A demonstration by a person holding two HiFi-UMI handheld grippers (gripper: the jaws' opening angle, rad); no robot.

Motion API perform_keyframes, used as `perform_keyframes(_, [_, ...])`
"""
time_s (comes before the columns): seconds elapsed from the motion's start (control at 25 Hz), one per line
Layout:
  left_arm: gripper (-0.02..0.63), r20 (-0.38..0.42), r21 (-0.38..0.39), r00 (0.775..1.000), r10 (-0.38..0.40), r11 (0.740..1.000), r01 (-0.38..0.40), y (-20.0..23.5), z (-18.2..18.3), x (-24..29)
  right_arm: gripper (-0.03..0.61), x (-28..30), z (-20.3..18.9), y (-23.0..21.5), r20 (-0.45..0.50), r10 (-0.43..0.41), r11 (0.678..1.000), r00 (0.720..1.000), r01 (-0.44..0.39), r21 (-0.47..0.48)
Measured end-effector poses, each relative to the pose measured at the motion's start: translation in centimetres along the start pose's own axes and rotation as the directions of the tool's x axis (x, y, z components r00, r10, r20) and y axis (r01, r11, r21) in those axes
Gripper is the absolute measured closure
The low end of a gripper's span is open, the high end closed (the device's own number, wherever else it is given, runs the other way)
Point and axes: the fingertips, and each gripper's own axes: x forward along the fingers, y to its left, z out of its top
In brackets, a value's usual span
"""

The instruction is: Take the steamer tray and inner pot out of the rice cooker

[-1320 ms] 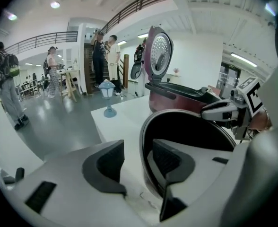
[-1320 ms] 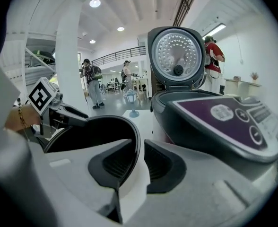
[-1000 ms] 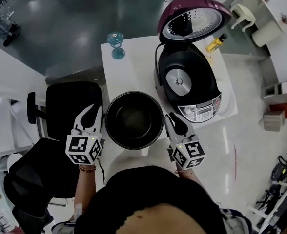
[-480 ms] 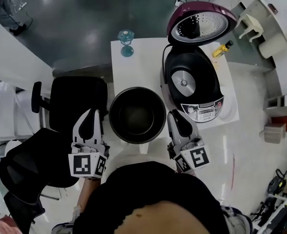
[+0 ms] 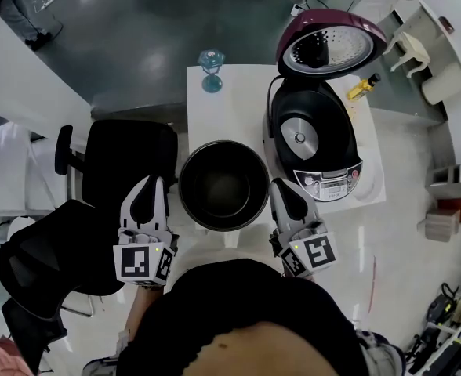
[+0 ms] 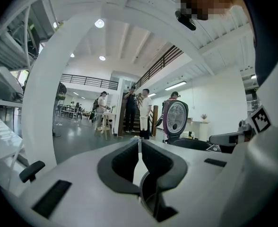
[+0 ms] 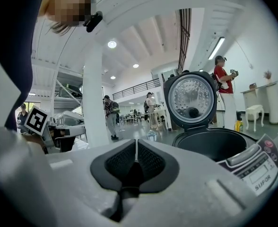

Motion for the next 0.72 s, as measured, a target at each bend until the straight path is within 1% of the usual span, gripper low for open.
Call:
perform_keyframes(0.28, [0.591, -0.014, 0.002, 1.0, -0.003, 1.0, 0.003, -0.4, -0.5, 0.2, 0.571, -0.3, -0.1, -0.3, -0.003, -0.015, 1.0, 1.0, 0.015, -0.027])
perform_keyframes(0.44, [0.59, -0.021, 0.0, 1.0, -0.004, 1.0, 0.004, -0.4, -0.7, 0.3, 0.571, -0.4, -0.3, -0.3, -0.012, -0.023, 0.999, 1.0, 0.023, -0.025])
perform_keyframes(0.72, [0.591, -0.039, -0.002, 0.999, -0.008, 1.0, 0.008, -0.5, -1.3, 0.3, 0.571, -0.5, -0.1, -0.2, -0.001, -0.028, 0.999, 1.0, 0.028, -0.031])
